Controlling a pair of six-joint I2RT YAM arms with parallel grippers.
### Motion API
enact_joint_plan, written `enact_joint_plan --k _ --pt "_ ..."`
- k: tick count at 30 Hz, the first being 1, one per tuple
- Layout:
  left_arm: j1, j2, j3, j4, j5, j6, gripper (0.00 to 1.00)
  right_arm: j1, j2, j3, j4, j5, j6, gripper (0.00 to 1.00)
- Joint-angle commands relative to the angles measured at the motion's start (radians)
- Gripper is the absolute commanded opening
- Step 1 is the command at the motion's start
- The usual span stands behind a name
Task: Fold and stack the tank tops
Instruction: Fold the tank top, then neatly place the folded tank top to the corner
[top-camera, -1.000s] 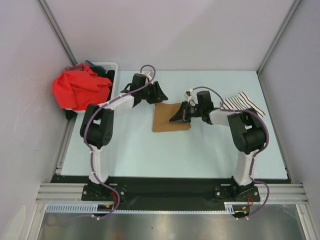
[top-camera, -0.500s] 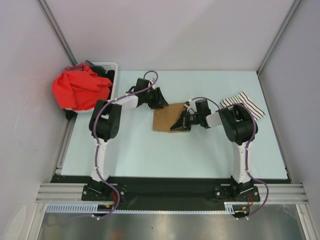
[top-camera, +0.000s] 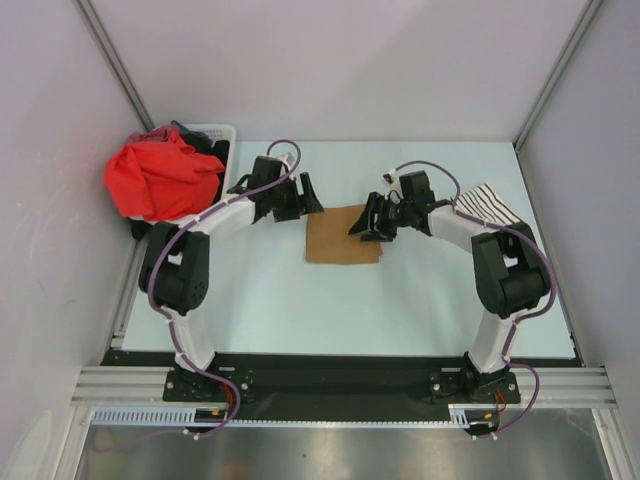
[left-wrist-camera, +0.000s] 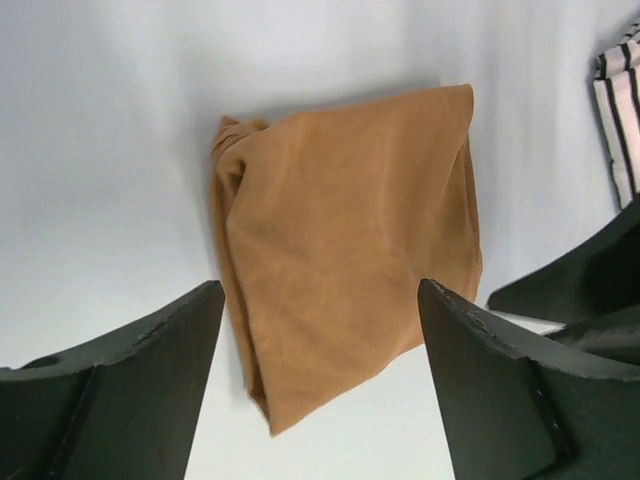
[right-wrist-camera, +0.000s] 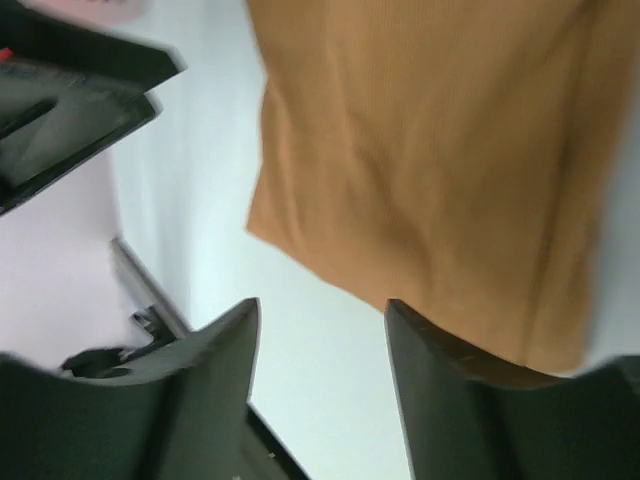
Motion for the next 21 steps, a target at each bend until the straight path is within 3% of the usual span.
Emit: enact_joint_plan --k 1,2,5,8,15,21 --pt "-0.017 -0.101 -0.052 -0.055 -0.142 0.05 0.85 -0.003 -0.051 0.081 -0.217 0.218 -0.124 0.59" --pt "-0.031 -0.106 -0.059 -0.066 -0.154 0.051 0.85 0.002 -0.046 0.097 -0.272 0.265 -0.136 0.65" --pt "-0.054 -0.087 -0.059 -0.078 -0.179 0.052 0.85 0.005 -0.03 0.17 -0.349 0.42 -0.164 0.65" --pt "-0.069 -0.049 -0.054 -0.067 -0.179 0.038 0.84 0.003 0.012 0.234 -0.392 0.539 -0.179 0.56" --pt "-0.097 0.031 -0.033 -0.057 -0.198 0.018 0.82 0.032 0.161 0.371 -0.451 0.59 -0.205 0.64" --pt "-0.106 0.074 -0.033 -0.05 -0.21 0.007 0.81 0.054 0.25 0.415 -0.446 0.576 -0.209 0.64"
